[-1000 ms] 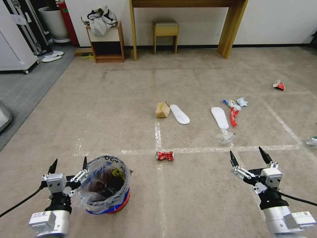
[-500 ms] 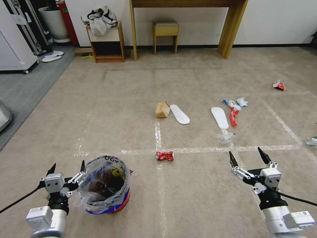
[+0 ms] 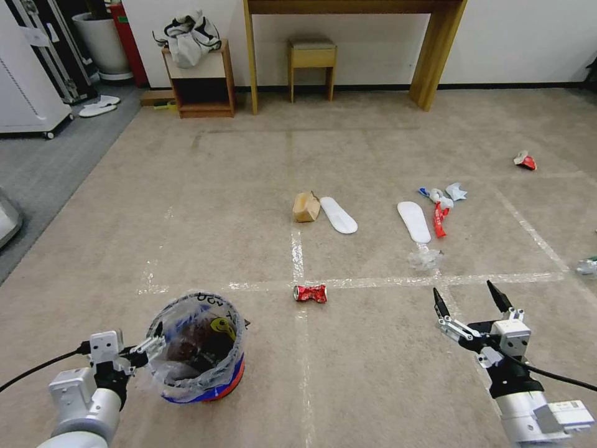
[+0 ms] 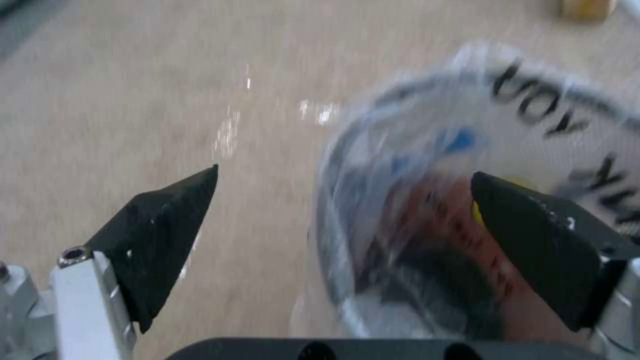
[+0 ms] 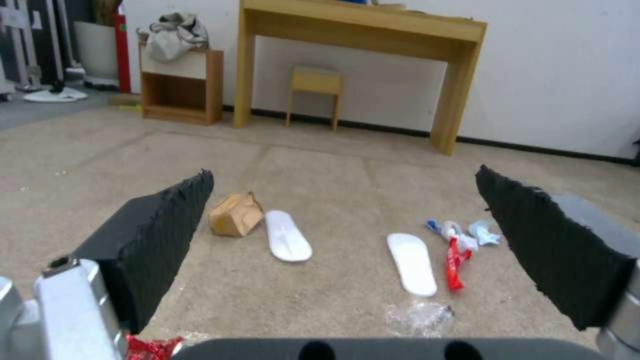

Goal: Pick up the trash bin and place the garbage on the floor into it.

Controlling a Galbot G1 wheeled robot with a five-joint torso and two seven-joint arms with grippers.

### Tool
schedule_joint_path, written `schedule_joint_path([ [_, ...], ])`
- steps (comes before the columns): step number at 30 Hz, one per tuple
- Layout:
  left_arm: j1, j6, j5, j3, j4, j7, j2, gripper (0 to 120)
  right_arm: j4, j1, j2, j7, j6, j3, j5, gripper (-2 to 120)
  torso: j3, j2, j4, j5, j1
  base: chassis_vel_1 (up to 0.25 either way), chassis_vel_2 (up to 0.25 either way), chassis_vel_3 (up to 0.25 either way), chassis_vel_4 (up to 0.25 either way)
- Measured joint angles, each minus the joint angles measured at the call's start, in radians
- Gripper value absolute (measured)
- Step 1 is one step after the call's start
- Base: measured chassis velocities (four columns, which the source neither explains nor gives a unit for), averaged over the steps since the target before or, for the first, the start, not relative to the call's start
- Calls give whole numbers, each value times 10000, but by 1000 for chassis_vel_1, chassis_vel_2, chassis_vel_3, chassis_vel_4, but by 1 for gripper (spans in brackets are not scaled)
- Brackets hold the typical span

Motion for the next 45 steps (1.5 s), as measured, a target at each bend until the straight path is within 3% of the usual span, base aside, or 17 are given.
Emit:
schedule_joint_path([
  [8,-451,688,-557,203,725,-384,251,100,-15,-50,101,7,-3,40,-72,100,0,0,0,0,0,0,0,0,0],
  [17,-1072,905,-954,618,1479,-573,457,100,-51,-90,211,16,-23,84,-149,100,0,0,0,0,0,0,0,0,0],
  [27,-1555,1177,-1278,878,1825,-931,533,100,-130,-91,312,16,-37,85,-236,100,0,0,0,0,0,0,0,0,0],
  [32,-2114,1749,-2128,1217,2040,-1724,576,100,-269,-40,285,15,-95,70,-252,100,0,0,0,1,0,0,0,0,0],
  [45,-2435,1745,-2941,1546,2244,-2780,423,100,-447,-22,277,29,-105,76,-244,100,-1,1,2,12,0,0,0,0,0],
])
